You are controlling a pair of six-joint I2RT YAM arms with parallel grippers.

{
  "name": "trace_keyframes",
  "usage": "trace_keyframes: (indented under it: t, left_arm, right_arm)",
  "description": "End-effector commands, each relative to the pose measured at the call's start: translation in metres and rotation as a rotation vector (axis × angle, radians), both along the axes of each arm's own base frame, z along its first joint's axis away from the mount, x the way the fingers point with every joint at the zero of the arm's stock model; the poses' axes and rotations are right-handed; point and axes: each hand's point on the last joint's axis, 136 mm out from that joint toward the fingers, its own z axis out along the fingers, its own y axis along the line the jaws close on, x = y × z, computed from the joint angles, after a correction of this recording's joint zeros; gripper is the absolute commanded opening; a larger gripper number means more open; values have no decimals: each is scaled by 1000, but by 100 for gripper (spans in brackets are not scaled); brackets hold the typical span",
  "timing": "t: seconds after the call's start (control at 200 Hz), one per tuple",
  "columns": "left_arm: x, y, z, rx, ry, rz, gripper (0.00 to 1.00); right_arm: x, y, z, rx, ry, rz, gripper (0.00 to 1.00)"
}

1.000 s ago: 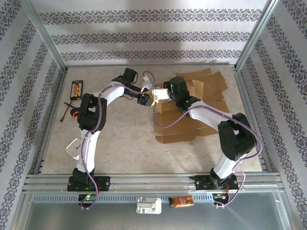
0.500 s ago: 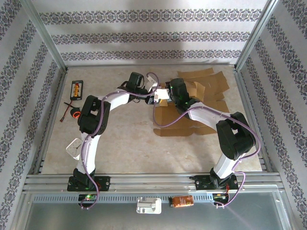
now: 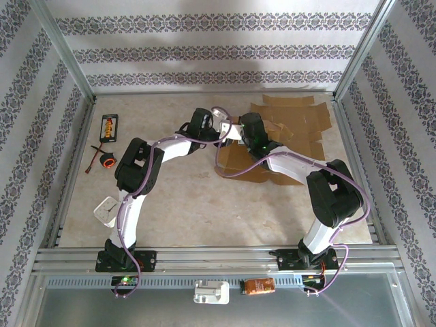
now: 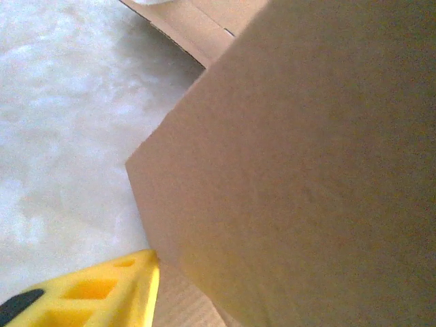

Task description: Fold the paper box

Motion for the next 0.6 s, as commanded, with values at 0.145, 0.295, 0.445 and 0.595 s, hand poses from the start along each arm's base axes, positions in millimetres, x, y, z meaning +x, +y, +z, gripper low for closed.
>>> trace_keyframes:
  t: [0.145, 0.295, 0.445, 0.595]
  left_arm:
    - [-29, -41, 62, -230, -220, -280, 68]
    - [-31, -25, 66, -331, -174, -315, 67]
    - [-19, 3, 69, -381, -154, -267, 65]
    - [-11, 2, 71, -365, -141, -252, 64]
  right_arm:
    - [2, 22, -2, 57, 21, 35, 5]
    - [14, 15, -4, 32, 13, 16, 5]
    - [21, 12, -8, 16, 6, 20, 5]
    - [14, 22, -10, 51, 25, 65, 5]
